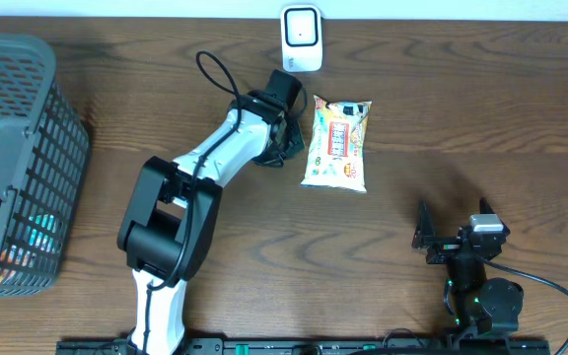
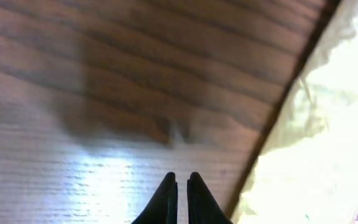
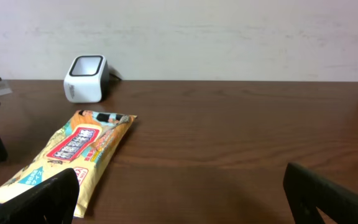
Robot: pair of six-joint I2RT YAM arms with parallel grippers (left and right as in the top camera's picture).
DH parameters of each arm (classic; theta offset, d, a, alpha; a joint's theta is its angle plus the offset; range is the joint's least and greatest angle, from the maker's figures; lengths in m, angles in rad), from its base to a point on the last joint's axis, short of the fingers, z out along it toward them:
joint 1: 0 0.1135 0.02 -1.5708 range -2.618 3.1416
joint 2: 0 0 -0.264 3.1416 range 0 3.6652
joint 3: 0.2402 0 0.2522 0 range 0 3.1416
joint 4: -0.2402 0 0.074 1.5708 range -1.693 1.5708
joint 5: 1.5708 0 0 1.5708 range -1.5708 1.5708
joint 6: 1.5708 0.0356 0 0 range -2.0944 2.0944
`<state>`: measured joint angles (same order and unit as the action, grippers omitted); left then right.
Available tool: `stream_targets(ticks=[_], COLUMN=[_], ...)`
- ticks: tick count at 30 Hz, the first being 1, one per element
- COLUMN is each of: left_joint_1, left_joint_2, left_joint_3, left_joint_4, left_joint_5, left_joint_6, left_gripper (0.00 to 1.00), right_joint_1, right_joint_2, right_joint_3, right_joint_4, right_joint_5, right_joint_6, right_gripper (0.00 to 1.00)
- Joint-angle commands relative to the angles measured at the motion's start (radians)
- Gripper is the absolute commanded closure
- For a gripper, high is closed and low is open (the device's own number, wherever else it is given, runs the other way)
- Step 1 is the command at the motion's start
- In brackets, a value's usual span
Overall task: Scan the item barcode
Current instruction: 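Lower the package onto the table right of the scanner and release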
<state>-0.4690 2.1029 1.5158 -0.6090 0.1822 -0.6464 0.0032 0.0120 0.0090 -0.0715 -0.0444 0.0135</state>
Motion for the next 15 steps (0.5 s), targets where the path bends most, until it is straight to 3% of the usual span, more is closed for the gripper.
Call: stream_targets(ticks=[1,8,15], left_joint_1=[-0.046,-0.126,-0.151], left_joint_2=[-0.015,-0.015,-0.015], left_joint_3=[-0.004,-0.007,-0.007], left_joint_4=[-0.005,0.026,0.112], left_joint_5=[0.016,0.015,-0.011], left_joint_6=[0.02,-0.012,0.073], left_gripper=[0.92,0.92,0.92], right_joint_1=[0.004,0.004,0.004], right_joint_2=[-0.005,-0.005,-0.005], right_joint_3=[-0.003,-0.003,-0.003], right_joint_4=[-0.003,-0.003,-0.003], right_joint_5=[0.008,0.008,0.008], right_joint_6=[-0.011,-0.011,-0.011], right_gripper=[0.01,0.01,0.01])
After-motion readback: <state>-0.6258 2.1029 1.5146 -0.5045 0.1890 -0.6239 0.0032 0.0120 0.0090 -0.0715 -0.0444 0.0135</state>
